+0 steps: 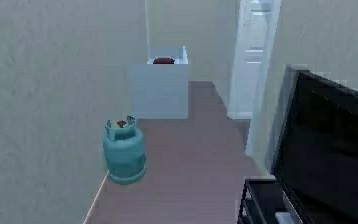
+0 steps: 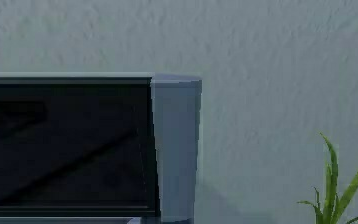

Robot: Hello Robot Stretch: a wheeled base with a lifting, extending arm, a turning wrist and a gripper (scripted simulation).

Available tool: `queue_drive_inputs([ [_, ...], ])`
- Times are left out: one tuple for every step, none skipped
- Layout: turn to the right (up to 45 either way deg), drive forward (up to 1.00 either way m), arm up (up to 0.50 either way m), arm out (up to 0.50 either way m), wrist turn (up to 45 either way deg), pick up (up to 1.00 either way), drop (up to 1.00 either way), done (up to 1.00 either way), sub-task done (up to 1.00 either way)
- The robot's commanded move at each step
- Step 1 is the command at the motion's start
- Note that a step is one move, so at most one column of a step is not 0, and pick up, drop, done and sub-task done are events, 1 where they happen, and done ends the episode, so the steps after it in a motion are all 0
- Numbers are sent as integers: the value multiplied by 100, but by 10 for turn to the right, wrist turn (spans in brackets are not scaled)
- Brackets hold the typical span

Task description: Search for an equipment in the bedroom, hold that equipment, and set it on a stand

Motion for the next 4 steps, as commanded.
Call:
queue_drive_inputs([
  [450, 0, 0, 0, 0, 0, 0, 0, 0],
  [450, 0, 0, 0, 0, 0, 0, 0, 0],
  [450, 0, 0, 0, 0, 0, 0, 0, 0],
  [390, 0, 0, 0, 0, 0, 0, 0, 0],
])
